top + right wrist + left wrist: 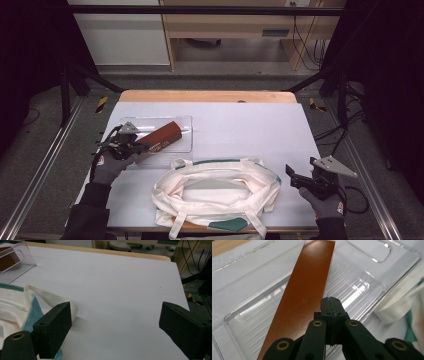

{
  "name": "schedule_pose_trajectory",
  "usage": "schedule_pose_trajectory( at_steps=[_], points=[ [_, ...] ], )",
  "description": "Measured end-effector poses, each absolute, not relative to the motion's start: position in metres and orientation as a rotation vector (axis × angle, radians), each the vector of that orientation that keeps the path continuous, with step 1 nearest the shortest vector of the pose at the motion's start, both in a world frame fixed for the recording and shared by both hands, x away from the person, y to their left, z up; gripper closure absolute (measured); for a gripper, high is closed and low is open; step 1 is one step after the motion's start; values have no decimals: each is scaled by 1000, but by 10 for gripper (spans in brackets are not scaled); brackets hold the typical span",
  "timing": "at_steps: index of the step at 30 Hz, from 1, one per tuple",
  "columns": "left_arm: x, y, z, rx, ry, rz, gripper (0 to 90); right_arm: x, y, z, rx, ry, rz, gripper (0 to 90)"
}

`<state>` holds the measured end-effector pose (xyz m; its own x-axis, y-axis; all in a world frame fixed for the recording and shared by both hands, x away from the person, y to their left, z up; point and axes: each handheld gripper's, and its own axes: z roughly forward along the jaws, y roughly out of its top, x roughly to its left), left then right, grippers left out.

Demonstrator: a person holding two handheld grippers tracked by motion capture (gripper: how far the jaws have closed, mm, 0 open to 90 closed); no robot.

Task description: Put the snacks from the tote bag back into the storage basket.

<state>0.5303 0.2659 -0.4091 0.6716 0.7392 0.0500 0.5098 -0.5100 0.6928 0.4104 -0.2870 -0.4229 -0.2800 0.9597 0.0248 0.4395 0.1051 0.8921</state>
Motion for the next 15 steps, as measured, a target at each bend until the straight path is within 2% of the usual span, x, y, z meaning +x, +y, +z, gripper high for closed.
schedule_pose_trajectory(
  at_steps=[15],
  points=[
    [537, 268, -418, 2255, 1009, 426, 900, 410, -287, -423, 1364, 1794, 1127, 114]
  ],
)
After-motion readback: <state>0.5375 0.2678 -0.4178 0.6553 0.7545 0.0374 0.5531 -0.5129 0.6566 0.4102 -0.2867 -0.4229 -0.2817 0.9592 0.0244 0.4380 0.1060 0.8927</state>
